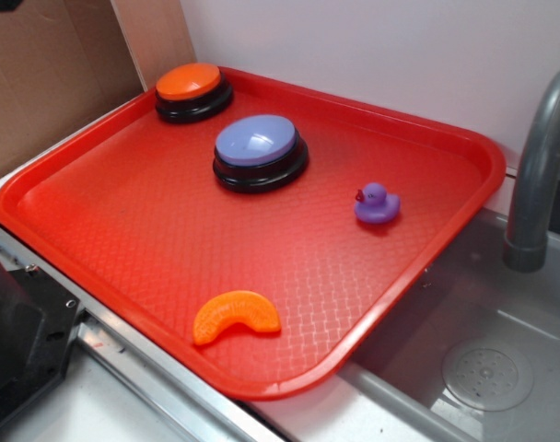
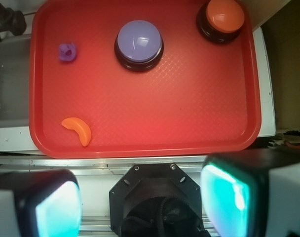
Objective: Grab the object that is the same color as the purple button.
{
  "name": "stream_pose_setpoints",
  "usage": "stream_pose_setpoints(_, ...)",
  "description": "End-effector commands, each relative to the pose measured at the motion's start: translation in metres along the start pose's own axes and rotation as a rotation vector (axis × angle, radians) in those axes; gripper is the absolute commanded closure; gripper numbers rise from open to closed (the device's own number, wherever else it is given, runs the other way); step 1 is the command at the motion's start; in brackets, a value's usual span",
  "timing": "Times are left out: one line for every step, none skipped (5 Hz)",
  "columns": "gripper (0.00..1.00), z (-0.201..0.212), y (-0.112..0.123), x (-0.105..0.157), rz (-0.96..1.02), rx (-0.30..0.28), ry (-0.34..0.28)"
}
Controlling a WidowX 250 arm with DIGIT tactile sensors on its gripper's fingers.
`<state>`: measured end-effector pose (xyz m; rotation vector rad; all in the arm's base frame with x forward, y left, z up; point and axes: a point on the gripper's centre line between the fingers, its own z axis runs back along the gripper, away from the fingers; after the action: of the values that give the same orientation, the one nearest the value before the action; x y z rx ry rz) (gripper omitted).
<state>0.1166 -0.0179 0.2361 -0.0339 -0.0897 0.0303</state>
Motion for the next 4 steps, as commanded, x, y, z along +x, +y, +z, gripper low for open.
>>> stream_pose_setpoints(0.00, 0.000, 0.000, 0.000, 0.000, 0.000, 0.000)
stream_pose_setpoints(0.00, -0.020, -0.018, 0.040, -0.240, 0.038, -0.002)
stream_pose_setpoints(0.00, -0.047, -0.043, 0.078, -0.431, 0.024, -0.014)
stream_pose_setpoints(0.00, -0.078, -0.067, 0.109, -0.650, 0.020, -0.053)
